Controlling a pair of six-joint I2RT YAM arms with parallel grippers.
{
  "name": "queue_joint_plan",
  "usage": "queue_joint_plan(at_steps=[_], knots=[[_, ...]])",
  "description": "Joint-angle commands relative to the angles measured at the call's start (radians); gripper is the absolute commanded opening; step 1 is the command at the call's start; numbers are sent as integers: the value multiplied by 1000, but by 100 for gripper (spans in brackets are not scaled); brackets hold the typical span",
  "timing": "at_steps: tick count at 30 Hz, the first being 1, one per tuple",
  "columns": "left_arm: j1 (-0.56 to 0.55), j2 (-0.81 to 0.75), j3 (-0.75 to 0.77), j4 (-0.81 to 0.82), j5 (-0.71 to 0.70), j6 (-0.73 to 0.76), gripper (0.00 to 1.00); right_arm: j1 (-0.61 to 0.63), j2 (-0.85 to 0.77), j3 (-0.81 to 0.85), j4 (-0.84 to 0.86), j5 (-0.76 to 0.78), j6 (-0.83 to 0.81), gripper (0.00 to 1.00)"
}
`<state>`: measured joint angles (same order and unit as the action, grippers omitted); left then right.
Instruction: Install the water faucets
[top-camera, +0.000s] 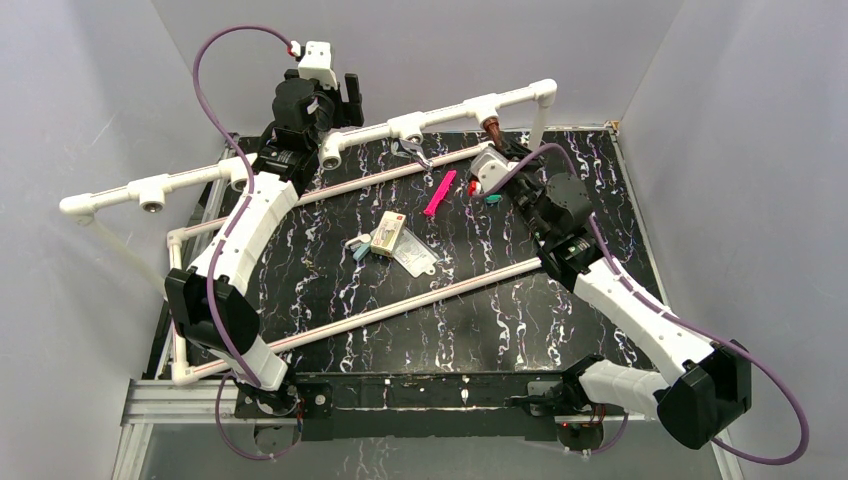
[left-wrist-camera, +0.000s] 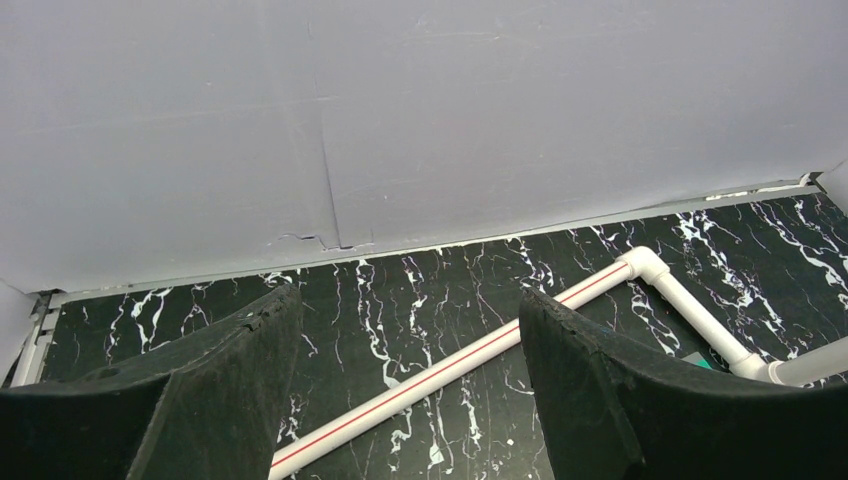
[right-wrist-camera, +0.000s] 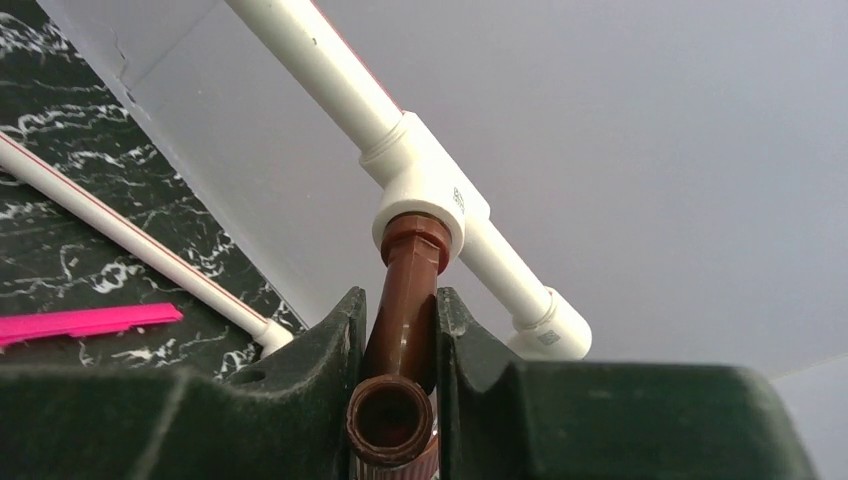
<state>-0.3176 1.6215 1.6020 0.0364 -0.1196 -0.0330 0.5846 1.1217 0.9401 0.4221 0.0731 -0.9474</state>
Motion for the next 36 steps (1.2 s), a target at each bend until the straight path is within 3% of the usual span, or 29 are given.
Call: queue_joint_plan(at_steps=[1, 10, 21, 28, 32, 36], knots=[[-12, 80, -87, -251, 9, 15, 77, 1, 7, 46, 91, 31, 256, 1], [-12, 80, -88, -252, 13, 16, 77, 0, -5, 73, 89, 170, 904, 1], [-13, 77, -88, -251, 19, 13, 77, 0, 16, 183, -75, 305, 1630, 1], [-12, 79, -87, -250, 25, 10, 77, 0, -13, 122, -129, 343, 2127, 1], [-13, 80, -85, -249, 30, 8, 77, -2, -19, 90, -124, 332, 2321, 1], [-12, 80, -84, -248, 38, 2, 77, -1, -12, 88, -100, 315, 2410, 1]])
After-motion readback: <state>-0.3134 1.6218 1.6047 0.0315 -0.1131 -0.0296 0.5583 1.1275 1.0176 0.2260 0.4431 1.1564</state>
